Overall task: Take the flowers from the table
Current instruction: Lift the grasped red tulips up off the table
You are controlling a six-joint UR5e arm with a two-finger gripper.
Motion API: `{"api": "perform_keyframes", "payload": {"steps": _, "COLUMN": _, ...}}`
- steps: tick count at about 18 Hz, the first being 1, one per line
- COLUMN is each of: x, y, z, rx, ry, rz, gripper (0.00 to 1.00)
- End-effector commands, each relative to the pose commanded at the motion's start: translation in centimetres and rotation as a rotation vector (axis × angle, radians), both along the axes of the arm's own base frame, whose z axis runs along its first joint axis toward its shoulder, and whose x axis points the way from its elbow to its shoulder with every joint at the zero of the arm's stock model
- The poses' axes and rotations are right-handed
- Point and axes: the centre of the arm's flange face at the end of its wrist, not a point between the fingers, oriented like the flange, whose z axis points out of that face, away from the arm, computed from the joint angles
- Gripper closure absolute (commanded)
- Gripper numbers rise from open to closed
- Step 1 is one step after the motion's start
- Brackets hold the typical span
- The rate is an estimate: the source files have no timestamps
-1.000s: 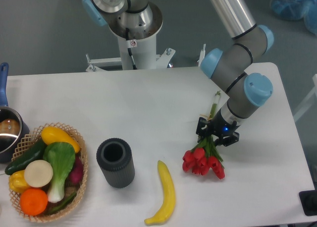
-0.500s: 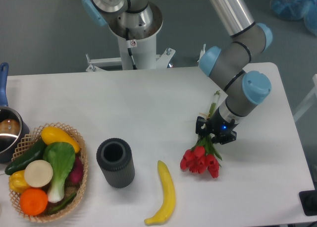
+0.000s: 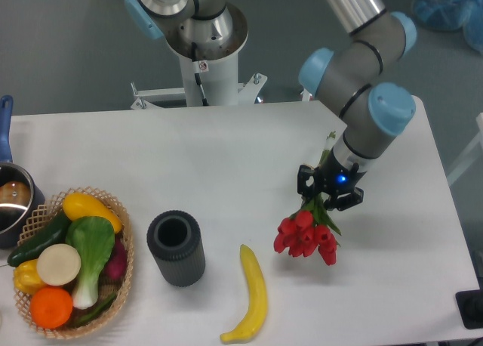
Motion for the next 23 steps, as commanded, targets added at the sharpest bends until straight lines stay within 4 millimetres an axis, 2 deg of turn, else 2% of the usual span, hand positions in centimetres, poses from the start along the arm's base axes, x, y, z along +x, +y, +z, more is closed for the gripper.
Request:
{"api": "perform_keyframes", "payload": {"steps": 9, "x": 2.9, "y": 1.3, "z": 11.1, "rx": 0.378, "ry": 0.017, "rz": -0.017, "gripper": 0.57}}
{"api": "perform_keyframes", "payload": {"steps": 12, "x": 3.4, "y": 1.6, "z": 13.8, "rx": 0.512, "ry": -0.005, "rz": -0.032, "gripper": 0.57}}
{"api": "perform_keyframes", "payload": {"steps": 17, "x": 4.1, "y": 1.8, "z": 16.0, "rx": 0.649, "ry": -0.031, "rz": -0.054, "gripper": 0.57}}
{"api": "perform_keyframes", "payload": {"steps": 23, "x": 4.9, "y": 2.2, "z": 16.3, "rx": 0.821, "ry": -0.11, "rz": -0.079, "gripper": 0.57}}
